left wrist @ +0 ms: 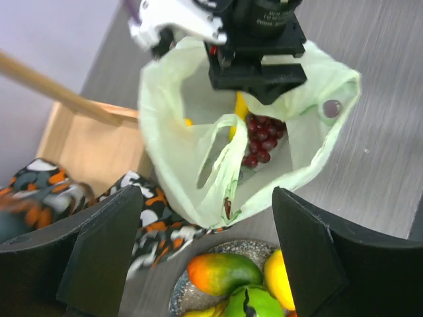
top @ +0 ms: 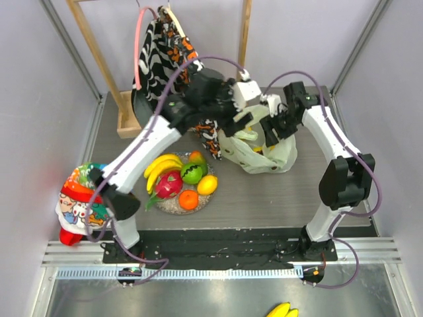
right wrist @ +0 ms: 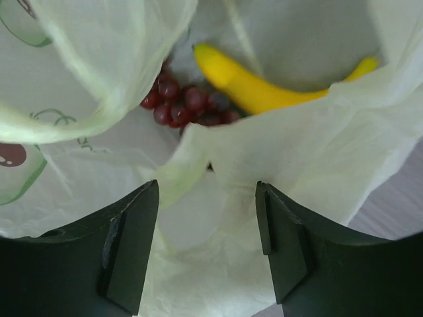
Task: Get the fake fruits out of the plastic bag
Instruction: Adjust the plastic bag at the center of the board.
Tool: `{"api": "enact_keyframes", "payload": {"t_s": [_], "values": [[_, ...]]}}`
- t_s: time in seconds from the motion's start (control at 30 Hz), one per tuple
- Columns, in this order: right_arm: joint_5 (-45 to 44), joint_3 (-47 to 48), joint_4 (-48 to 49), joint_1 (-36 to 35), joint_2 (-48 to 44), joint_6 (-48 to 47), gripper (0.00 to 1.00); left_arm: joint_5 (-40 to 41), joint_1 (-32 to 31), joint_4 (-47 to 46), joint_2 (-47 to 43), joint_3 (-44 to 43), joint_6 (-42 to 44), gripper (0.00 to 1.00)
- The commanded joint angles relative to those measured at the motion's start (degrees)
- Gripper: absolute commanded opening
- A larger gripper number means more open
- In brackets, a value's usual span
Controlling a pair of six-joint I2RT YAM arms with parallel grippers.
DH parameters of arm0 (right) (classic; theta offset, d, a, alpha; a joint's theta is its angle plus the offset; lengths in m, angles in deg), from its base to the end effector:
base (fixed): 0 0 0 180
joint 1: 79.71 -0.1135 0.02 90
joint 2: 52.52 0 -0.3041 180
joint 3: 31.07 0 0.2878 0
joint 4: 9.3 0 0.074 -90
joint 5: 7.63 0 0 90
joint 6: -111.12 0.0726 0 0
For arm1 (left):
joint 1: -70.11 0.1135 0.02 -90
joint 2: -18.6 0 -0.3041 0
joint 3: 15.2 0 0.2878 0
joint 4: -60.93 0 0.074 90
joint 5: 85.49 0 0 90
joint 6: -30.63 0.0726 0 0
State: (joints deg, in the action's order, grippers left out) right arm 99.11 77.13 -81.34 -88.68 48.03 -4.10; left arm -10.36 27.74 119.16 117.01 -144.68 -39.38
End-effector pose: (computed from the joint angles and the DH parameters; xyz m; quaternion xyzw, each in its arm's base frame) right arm 0.4145 0.0866 0.3213 -0.3144 0.9126 0.1095 0.2371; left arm 0.3120 -0.3098 0.4970 0.4958 0.6890 -0.2086 0.4857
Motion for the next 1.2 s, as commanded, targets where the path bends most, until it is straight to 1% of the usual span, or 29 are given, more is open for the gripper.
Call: {"api": "enact_keyframes", "payload": {"t_s": [0.0, 0.03, 0.07, 0.13, 0.17, 0.2, 0.27, 0.3, 0.37, 0.4, 0.5, 0.53, 0.6, 0.7, 0.77, 0.8, 0.83, 0.9, 0.93, 0.97, 1.07, 1.1, 1.17], "values": [[2.5, -6.9, 4.2, 0.9, -6.0, -0.3, 0.68, 8.1, -4.1, 5.9, 11.4, -14.7, 5.1, 0.85], [2.9, -8.0, 5.2, 0.9, -7.0, 0.2, 0.69, 8.4, -4.9, 7.8, 15.8, -17.9, 5.7, 0.85], [3.2, -9.7, 5.7, 0.8, -8.9, 1.1, 0.70, 8.6, -5.4, 12.0, 18.2, -23.9, 6.5, 0.85], [3.7, -11.1, 6.9, 0.9, -10.4, 2.4, 0.71, 7.8, -6.1, 15.8, 22.0, -27.4, 9.3, 0.84], [3.8, -12.2, 7.3, 0.8, -11.6, 3.1, 0.72, 6.7, -6.1, 17.1, 22.2, -27.6, 9.7, 0.84], [4.0, -12.7, 7.6, 0.9, -12.0, 4.5, 0.72, 3.1, -6.1, 17.3, 22.0, -26.2, 10.2, 0.84], [4.1, -13.4, 8.0, 0.8, -12.7, 6.0, 0.74, 1.4, -7.0, 17.3, 20.2, -23.0, 10.6, 0.84], [4.2, -13.4, 8.1, 0.9, -12.8, 7.4, 0.74, 0.4, -7.5, 17.4, 19.5, -20.0, 11.4, 0.84], [4.6, -13.5, 8.2, 0.9, -13.3, 8.2, 0.75, 0.4, -8.8, 17.3, 17.9, -17.0, 11.3, 0.84], [4.7, -13.5, 8.3, 0.8, -13.5, 8.9, 0.75, 0.7, -9.0, 17.0, 17.5, -13.9, 10.8, 0.84], [5.2, -13.7, 8.3, 1.0, -13.4, 10.7, 0.76, 2.0, -9.8, 14.0, 16.5, -9.5, 8.1, 0.83], [5.5, -14.2, 8.3, 1.0, -13.5, 11.1, 0.76, 2.9, -10.1, 11.3, 16.2, -8.2, 7.4, 0.83], [6.0, -14.7, 8.3, 1.0, -13.6, 11.8, 0.76, 5.5, -11.3, 8.9, 16.5, -6.4, 7.2, 0.83], [5.6, -15.2, 8.4, 1.1, -13.7, 12.3, 0.76, 14.5, -13.1, 5.8, 18.7, -4.8, 8.1, 0.81], [4.6, -14.4, 8.8, 1.4, -13.6, 11.8, 0.76, 22.4, -13.5, 4.3, 19.4, -4.5, 8.5, 0.68], [4.5, -14.0, 8.9, 1.6, -13.5, 11.4, 0.76, 23.8, -13.5, 4.5, 20.0, -4.8, 8.3, 0.61], [4.4, -12.8, 9.1, 1.5, -13.2, 10.7, 0.76, 25.1, -13.5, 5.2, 19.8, -5.2, 7.9, 0.43], [4.4, -11.4, 9.9, 1.6, -12.7, 8.3, 0.77, 27.3, -13.5, 5.0, 17.7, -4.0, 7.3, 0.25], [4.7, -10.2, 10.4, 1.6, -11.9, 7.8, 0.77, 28.1, -13.5, 4.4, 16.6, -2.6, 6.9, 0.07], [5.5, -9.4, 11.3, 1.7, -11.3, 6.9, 0.77, 29.0, -13.5, 3.8, 15.6, -0.5, 6.8, 0.01], [9.9, -6.1, 13.5, 1.7, -8.2, 6.8, 0.77, 30.1, -13.4, 3.6, 12.4, 2.0, 6.8, 0.00], [13.4, -4.9, 14.1, 1.7, -7.3, 6.6, 0.77, 30.1, -13.2, 3.7, 11.8, 2.4, 6.6, 0.00], [16.4, -3.9, 16.0, 1.5, -4.8, 6.1, 0.76, 30.3, -12.6, 3.8, 10.2, 3.6, 5.9, 0.00]]}}
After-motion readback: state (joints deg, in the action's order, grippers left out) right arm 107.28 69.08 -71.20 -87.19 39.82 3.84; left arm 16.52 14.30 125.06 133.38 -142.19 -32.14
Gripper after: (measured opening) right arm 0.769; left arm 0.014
